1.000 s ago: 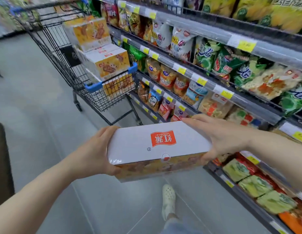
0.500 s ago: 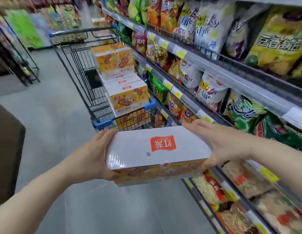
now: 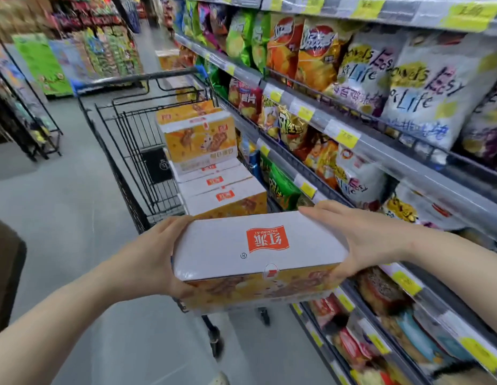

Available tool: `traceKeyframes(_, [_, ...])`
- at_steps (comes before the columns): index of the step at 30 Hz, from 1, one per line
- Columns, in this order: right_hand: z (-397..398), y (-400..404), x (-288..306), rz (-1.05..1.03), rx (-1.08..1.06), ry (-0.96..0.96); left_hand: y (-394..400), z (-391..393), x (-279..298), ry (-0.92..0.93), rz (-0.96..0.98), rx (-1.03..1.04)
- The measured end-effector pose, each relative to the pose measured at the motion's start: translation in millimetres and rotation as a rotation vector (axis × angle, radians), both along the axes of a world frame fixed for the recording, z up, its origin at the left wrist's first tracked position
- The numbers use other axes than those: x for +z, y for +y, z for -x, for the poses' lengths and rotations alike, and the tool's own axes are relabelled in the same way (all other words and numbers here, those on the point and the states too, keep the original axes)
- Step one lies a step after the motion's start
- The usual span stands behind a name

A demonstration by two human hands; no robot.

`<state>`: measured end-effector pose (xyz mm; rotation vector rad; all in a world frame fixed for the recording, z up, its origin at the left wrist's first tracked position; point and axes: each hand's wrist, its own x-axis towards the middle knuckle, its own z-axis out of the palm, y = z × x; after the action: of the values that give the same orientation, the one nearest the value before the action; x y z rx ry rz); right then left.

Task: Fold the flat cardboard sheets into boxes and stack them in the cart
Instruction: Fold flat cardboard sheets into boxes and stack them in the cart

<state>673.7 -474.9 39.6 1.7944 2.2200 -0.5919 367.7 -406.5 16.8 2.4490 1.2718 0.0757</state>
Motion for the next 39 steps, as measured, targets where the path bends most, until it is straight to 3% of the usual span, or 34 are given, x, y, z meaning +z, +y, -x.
traceKeyframes(7, [15.2, 131.0, 24.0, -0.017, -0.021, -0.05, 135.7, 12.0, 19.6, 0.009, -0.023, -0.021])
traceKeyframes(14, [16.7, 230.5, 28.0, -0.039, -0.002, -0.168, 219.1, 6.0, 18.8, -0.013, -0.01, 0.037])
traceKeyframes(26, [-9.0, 399.7, -18.1, -0.045, 0.147, -0.112, 321.7, -22.9, -17.2, -0.018, 0.014, 0.269])
traceKeyframes(39, [-20.3, 479.3, -56.8, 0.064, 0.248, -0.081, 378.6, -32.8, -46.3, 0.163, 0.078, 0.367])
